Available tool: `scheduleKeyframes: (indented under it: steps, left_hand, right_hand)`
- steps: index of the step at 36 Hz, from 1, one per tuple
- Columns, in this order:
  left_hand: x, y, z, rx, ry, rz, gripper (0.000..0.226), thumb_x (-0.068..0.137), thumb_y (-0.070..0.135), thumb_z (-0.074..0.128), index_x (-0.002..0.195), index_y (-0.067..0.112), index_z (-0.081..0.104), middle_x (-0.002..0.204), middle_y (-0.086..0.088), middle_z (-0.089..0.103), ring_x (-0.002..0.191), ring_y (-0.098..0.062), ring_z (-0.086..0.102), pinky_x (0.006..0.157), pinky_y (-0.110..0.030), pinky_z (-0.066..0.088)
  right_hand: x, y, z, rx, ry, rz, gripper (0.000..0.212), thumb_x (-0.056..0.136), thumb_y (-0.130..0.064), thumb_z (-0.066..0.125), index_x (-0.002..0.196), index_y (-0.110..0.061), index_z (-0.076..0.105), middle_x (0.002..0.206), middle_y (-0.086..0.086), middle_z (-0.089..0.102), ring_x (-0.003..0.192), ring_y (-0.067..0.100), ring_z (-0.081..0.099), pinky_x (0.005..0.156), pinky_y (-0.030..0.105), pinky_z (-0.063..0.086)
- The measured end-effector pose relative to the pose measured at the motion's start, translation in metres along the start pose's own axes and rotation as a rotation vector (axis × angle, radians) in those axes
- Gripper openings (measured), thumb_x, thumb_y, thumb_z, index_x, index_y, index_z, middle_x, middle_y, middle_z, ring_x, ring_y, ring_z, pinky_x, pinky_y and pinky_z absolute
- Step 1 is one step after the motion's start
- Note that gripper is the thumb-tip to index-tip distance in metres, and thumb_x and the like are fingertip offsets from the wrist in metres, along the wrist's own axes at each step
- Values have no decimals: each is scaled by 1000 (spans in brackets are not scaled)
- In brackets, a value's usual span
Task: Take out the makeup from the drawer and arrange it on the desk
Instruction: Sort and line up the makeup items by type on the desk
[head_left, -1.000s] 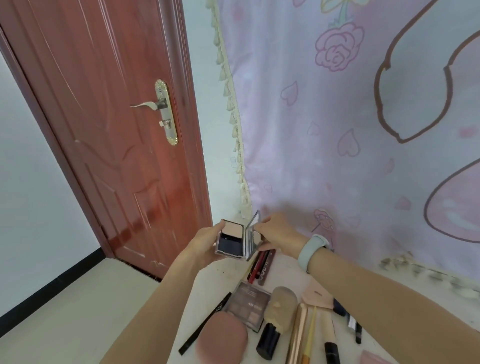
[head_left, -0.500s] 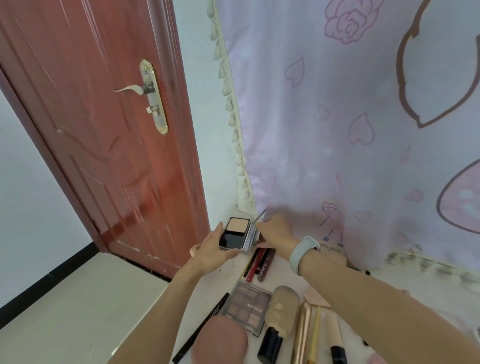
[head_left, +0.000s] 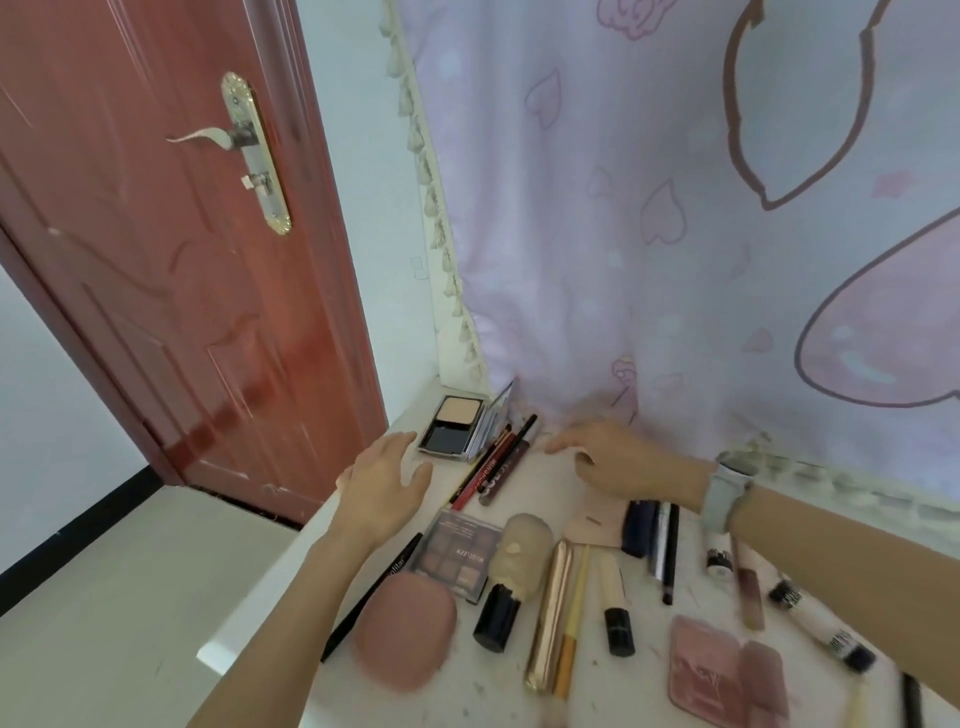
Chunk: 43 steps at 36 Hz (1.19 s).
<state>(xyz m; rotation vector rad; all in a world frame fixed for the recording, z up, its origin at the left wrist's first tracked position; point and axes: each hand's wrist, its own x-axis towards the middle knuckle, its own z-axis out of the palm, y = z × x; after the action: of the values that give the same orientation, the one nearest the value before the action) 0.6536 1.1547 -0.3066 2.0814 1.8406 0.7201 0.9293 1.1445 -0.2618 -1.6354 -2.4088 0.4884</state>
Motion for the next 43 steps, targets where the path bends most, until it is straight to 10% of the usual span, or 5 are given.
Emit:
scheduleKeyframes:
  steps: [5, 13, 27, 34, 43]
  left_hand:
    - [-21, -10, 8, 154, -192, -58, 55, 96, 51, 32, 144, 25, 31, 155, 1, 23, 143, -17, 15, 116, -46, 11]
    - [-23, -10, 9, 207, -355, -101, 54, 98, 50, 18, 148, 30, 19, 158, 3, 4, 145, -22, -5, 114, -47, -5]
    - [-19, 2, -5, 128, -384, -139, 53, 100, 45, 27, 145, 19, 33, 156, -3, 18, 144, -24, 10, 116, -45, 7]
    - [-31, 34, -20, -310, 72, -13, 33, 95, 28, 50, 126, 16, 54, 124, 5, 59, 118, -10, 51, 97, -19, 34]
    - [-46, 86, -32, -456, 299, 424, 48, 83, 34, 68, 126, 30, 46, 105, 13, 53, 90, 1, 54, 78, -9, 43]
  right_hand:
    - [-24, 3, 2, -443, -393, -12, 58, 88, -21, 43, 144, -31, 30, 153, -3, 20, 141, 20, 12, 115, 46, 14]
    - [-25, 0, -6, -423, -494, -30, 62, 89, -20, 48, 146, -26, 26, 155, 1, 18, 142, 23, 13, 115, 41, 15]
    - [-33, 1, -17, -614, 87, -276, 23, 95, -29, 45, 116, -21, 49, 111, -4, 53, 101, 19, 52, 79, 28, 30]
    - [-34, -41, -43, 501, 552, -32, 13, 86, -25, 63, 91, -23, 52, 84, -8, 58, 74, 10, 57, 61, 20, 45]
    - [-30, -92, -42, 1700, 360, 253, 24, 86, -4, 62, 107, -2, 51, 101, 18, 64, 83, 24, 69, 62, 32, 59]
